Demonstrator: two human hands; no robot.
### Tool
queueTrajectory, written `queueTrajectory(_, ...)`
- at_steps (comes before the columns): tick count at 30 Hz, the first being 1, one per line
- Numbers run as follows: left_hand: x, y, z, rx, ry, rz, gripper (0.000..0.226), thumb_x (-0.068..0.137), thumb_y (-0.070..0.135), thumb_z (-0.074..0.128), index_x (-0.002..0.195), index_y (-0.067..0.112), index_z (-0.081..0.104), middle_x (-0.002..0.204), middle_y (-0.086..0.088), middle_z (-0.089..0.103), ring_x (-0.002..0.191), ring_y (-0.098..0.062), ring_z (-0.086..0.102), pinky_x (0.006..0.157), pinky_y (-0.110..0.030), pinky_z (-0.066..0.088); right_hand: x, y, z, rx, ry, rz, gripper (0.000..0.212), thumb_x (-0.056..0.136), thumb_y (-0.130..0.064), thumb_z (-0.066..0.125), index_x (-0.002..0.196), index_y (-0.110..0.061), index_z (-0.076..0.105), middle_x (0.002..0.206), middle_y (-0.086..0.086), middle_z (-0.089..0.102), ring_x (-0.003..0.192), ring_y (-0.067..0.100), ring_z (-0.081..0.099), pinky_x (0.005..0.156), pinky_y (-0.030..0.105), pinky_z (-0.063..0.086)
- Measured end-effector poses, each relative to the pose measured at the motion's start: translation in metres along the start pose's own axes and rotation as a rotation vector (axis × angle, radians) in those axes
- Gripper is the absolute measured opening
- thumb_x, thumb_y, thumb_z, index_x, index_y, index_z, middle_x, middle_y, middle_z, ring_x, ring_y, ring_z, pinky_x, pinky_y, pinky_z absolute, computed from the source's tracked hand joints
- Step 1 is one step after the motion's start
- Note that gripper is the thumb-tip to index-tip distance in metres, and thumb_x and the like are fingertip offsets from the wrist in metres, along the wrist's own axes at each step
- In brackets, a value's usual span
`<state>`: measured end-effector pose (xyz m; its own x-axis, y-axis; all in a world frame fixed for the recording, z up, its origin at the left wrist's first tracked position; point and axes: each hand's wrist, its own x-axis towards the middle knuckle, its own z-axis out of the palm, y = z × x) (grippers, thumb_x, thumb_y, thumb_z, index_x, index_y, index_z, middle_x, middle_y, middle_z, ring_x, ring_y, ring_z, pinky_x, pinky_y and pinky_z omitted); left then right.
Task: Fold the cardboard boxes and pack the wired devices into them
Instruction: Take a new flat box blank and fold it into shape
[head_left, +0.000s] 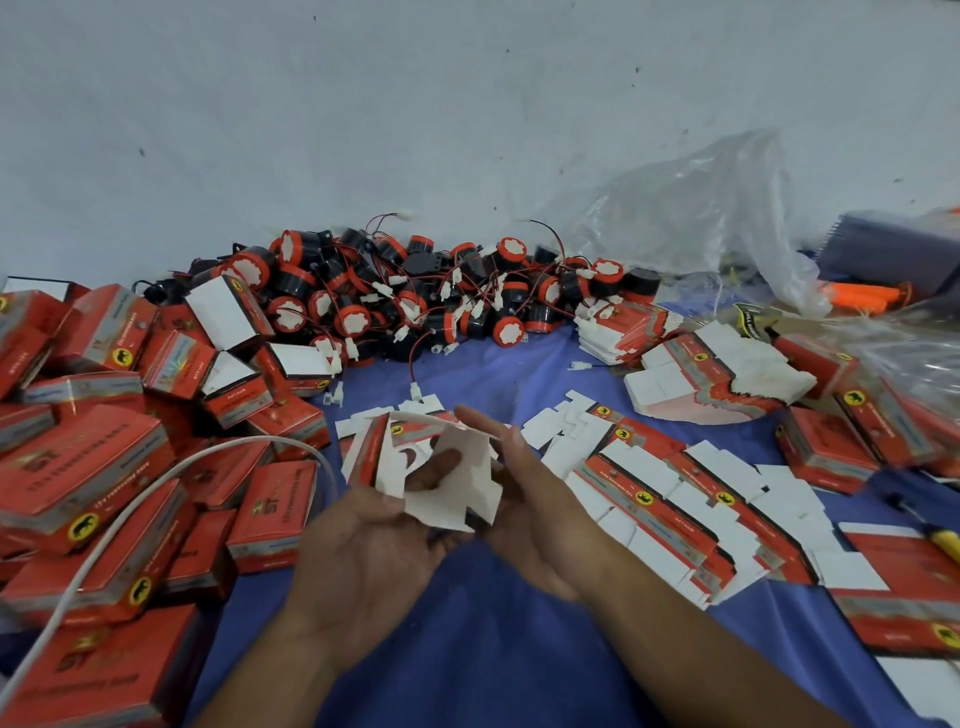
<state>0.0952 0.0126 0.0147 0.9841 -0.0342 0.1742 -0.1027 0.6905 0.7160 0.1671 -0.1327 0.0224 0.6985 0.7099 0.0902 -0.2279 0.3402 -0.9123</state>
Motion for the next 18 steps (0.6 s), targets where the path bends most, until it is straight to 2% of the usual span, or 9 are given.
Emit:
queueTrajectory(2,0.001,0.0,0.002,0.13,0.075,-0.018,0.043,0.078,0.02,0.055,0.118,0.014,0.07,0.118,-0.015,0.067,0.112,-0.032,0.062,0.09,-0.043,0.053,0.0,0.003,-0.002,-0.03,-0.009,-0.026,0.073,0.084,-0.065,0.066,0.142,-0.024,0.05,0.134,0.005,0.063,0.112,0.025,0.065,0.09,0.04,0.055)
queueTrajectory(3,0.001,0.001,0.003,0.174,0.103,-0.021,0.044,0.078,0.02,0.053,0.119,0.015,0.069,0.115,-0.015,0.068,0.108,-0.032,0.062,0.089,-0.046,0.053,0.0,0.004,-0.002,-0.056,-0.017,-0.041,0.079,0.084,-0.064,0.066,0.145,-0.02,0.045,0.136,0.01,0.059,0.113,0.027,0.063,0.092,0.042,0.053)
queueTrajectory(5,0.003,0.0,0.006,0.3,0.14,-0.004,0.052,0.08,0.019,0.054,0.131,0.012,0.058,0.125,-0.02,0.064,0.114,-0.039,0.058,0.098,-0.057,0.045,0.0,0.005,-0.002,-0.064,0.015,-0.033,0.091,0.077,-0.067,0.072,0.148,-0.017,0.042,0.139,0.017,0.055,0.114,0.028,0.06,0.092,0.043,0.049)
queueTrajectory(8,0.003,-0.001,0.007,0.484,0.248,0.093,0.061,0.077,0.022,0.064,0.135,0.02,0.047,0.131,-0.013,0.063,0.12,-0.03,0.06,0.099,-0.053,0.046,0.001,0.001,-0.007,-0.065,0.058,-0.07,0.087,0.067,-0.071,0.078,0.136,-0.026,0.053,0.125,0.002,0.067,0.104,0.018,0.063,0.081,0.032,0.047)
queueTrajectory(10,0.004,0.0,0.0,0.535,0.32,0.156,0.087,0.07,0.022,0.075,0.144,0.034,0.031,0.139,-0.005,0.057,0.123,-0.02,0.059,0.101,-0.046,0.045,0.003,-0.004,-0.012,-0.069,0.097,-0.106,0.079,0.062,-0.074,0.079,0.127,-0.033,0.06,0.118,-0.001,0.069,0.1,0.019,0.063,0.078,0.034,0.047)
queueTrajectory(12,0.003,-0.001,-0.006,0.637,0.238,0.187,0.103,0.069,0.023,0.08,0.147,0.053,0.02,0.147,0.007,0.049,0.133,-0.013,0.05,0.106,-0.042,0.042,0.004,-0.007,-0.017,-0.073,0.12,-0.119,0.075,0.062,-0.075,0.078,0.124,-0.036,0.063,0.12,0.002,0.069,0.104,0.023,0.064,0.085,0.04,0.052)
queueTrajectory(13,0.003,-0.002,-0.009,0.663,0.166,0.176,0.1,0.07,0.026,0.08,0.146,0.056,0.024,0.147,0.012,0.049,0.135,-0.011,0.048,0.105,-0.037,0.043,0.003,-0.008,-0.018,-0.078,0.114,-0.117,0.074,0.063,-0.076,0.077,0.124,-0.037,0.064,0.122,0.003,0.068,0.105,0.023,0.064,0.087,0.042,0.053)
queueTrajectory(15,0.002,-0.003,-0.012,0.683,0.049,0.124,0.087,0.07,0.029,0.077,0.144,0.051,0.036,0.145,0.012,0.051,0.134,-0.011,0.048,0.097,-0.03,0.05,0.001,-0.009,-0.018,-0.089,0.096,-0.121,0.072,0.065,-0.078,0.073,0.124,-0.038,0.064,0.118,0.001,0.069,0.099,0.019,0.065,0.082,0.04,0.053)
queueTrajectory(18,0.004,-0.003,-0.013,0.752,0.015,0.107,0.082,0.063,0.036,0.076,0.139,0.037,0.046,0.144,0.006,0.05,0.134,-0.023,0.048,0.098,-0.042,0.052,-0.002,-0.009,-0.014,-0.103,0.091,-0.142,0.076,0.064,-0.08,0.071,0.125,-0.035,0.064,0.108,-0.002,0.07,0.091,0.012,0.067,0.076,0.03,0.055)
